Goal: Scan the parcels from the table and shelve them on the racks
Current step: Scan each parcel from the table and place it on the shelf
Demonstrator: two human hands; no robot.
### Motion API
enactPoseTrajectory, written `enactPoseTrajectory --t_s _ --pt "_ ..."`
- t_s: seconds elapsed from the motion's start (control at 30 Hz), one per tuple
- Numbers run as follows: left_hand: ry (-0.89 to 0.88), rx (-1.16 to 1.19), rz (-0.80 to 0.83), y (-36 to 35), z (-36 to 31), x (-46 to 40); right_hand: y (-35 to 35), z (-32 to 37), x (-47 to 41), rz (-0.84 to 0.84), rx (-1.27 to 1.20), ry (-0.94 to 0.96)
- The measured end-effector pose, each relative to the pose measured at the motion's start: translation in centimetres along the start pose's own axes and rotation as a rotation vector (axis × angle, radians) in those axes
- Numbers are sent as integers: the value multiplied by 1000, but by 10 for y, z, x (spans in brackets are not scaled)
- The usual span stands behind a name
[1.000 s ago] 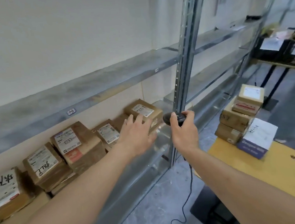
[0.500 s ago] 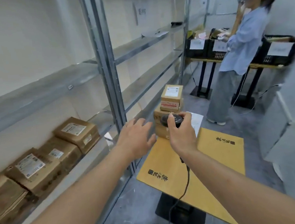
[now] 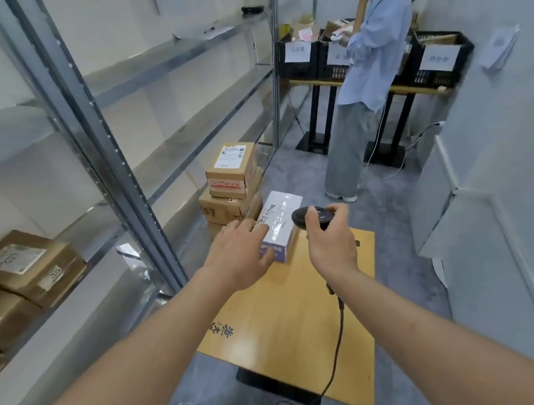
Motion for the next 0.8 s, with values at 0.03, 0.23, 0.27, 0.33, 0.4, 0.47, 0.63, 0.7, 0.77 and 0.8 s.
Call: enactPoseTrajectory --t_s 0.03,0.23,0.27,0.33,0.4,0.47,0.63,0.7,0.77,0.8 --pt "-5 4 16 -8 0 -10 -1 -5 -9 -8 6 -16" --pt "-44 69 108 -55 9 -71 -29 -33 -61 -53 58 -103" --pt "-64 77 119 -65 12 -83 -36 -38 -70 -63 71 -121" --pt "-102 88 148 -84 19 -105 -52 -46 -85 -80 91 -159" --pt "-124 99 188 -104 28 -126 -69 -55 -99 -91 111 -198" --pt "-146 109 235 -124 38 -146 -87 -64 -113 -99 132 -243" --pt "-179 157 333 -173 60 -185 -129 -91 -139 -116 173 -354" --pt "-176 175 370 -190 66 -193 -143 -102 -144 -105 187 -384" --pt "-174 183 385 -204 70 -201 -155 -114 -150 -93 190 -414" --pt "-170 189 390 -210 72 -205 -161 -119 -153 -94 188 -430"
Point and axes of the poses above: each hand's wrist, its own x-axis away from the middle knuckle, its own y-axis out of the back of the hand, z = x × y, the point moved 5 cm from there along -x, towards the middle knuckle, and after that the axes turned 4 degrees about -z, right-handed, at the moved point
